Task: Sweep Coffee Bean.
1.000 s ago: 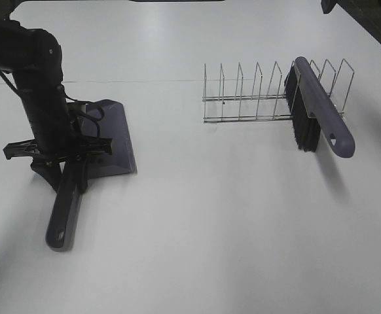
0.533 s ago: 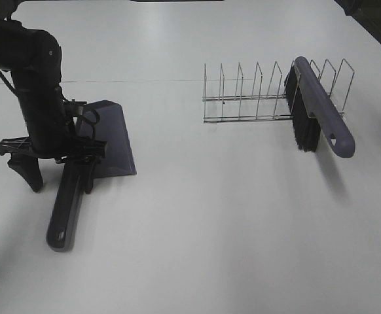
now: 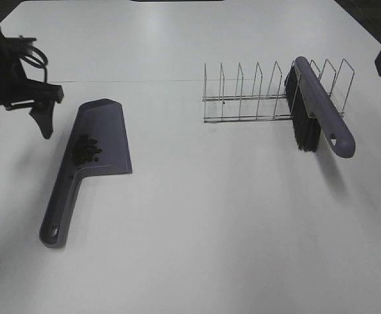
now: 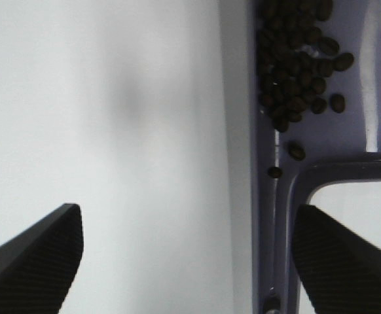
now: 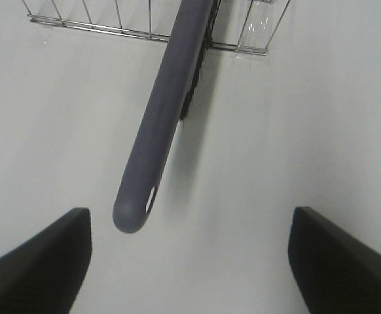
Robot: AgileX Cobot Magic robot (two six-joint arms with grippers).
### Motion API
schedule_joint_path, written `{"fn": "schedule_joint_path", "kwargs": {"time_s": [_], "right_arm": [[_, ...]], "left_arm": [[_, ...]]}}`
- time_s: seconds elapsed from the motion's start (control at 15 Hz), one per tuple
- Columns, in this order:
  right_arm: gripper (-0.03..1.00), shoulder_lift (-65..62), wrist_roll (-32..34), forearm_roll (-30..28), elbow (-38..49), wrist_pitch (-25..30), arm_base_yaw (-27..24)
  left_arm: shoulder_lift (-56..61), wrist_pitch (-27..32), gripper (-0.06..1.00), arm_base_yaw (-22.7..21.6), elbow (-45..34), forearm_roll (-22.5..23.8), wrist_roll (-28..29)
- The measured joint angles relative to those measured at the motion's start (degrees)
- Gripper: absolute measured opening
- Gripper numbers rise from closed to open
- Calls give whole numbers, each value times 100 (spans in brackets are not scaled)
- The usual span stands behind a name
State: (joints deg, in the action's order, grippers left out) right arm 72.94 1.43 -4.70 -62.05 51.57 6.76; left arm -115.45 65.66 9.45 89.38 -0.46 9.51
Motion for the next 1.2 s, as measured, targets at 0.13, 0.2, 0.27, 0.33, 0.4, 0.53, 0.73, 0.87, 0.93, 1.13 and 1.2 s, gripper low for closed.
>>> {"fn": "schedule_joint_path", "kwargs": {"time_s": [0.13,0.2,0.27,0.33,0.4,0.53,0.73,0.87,0.93,1.13,1.2], "right_arm": [[72,-665,-6,6,630,-143,0],[72,-1020,-6,11,957,-166,0],[72,-1329,-6,11,1226,-166,0],[72,-1667,6,40,1518,-166,0],[72,-1965,63,80,1765,-166,0],[72,-2882,372,143,2481,-166,0],[72,-3655,401,149,3031,-109,0],[72,-4206,413,155,3283,166,0],[72,-4452,413,138,3352,367,0],[72,-5243,418,29,3443,533,0],[72,-5426,418,17,3443,539,0]], "left_arm": [[355,172,80,-160,0,6,-120],[619,264,80,-229,0,6,-183],[871,355,80,-269,0,46,-235],[1071,395,80,-275,0,46,-281],[1266,413,80,-275,-6,46,-321],[1833,424,80,-275,-17,6,-344],[2212,430,80,-275,-17,6,-344],[2452,430,80,-275,-29,46,-344],[2573,430,80,-275,-103,46,-344],[3317,195,79,-275,-1295,172,-246],[3638,46,79,-275,-1776,189,-206]]}}
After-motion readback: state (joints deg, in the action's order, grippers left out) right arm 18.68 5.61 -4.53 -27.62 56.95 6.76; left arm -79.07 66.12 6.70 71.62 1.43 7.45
